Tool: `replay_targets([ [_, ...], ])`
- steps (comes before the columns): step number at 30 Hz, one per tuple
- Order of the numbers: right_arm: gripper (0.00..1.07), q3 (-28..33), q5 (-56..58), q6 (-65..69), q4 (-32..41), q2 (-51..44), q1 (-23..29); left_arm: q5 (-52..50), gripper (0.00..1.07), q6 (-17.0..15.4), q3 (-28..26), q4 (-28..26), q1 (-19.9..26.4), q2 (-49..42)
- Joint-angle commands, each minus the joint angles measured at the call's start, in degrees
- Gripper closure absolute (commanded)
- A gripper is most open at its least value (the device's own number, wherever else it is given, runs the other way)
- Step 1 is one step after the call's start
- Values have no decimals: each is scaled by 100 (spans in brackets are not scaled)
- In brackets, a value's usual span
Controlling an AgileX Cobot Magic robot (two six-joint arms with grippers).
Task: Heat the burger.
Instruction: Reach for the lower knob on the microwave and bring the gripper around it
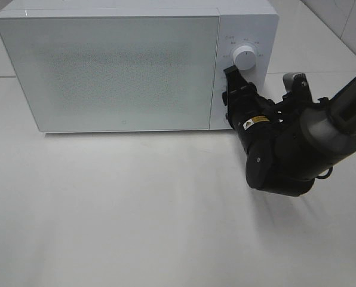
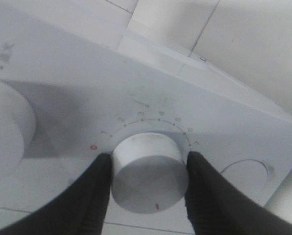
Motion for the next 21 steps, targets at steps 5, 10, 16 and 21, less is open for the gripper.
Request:
replay_targets([
  [5,107,-183,-1203,2200,-481,-57,-34,-63,6,-11,17,-46,17,-97],
  [10,107,-183,-1203,2532,-481,-57,-34,-63,6,-11,17,-46,17,-97],
  [16,107,-183,-1203,3306,-481,-57,-34,-63,6,-11,17,-46,17,-97],
  [21,107,-183,-1203,3317,-481,-57,-34,-63,6,-11,17,-46,17,-97],
])
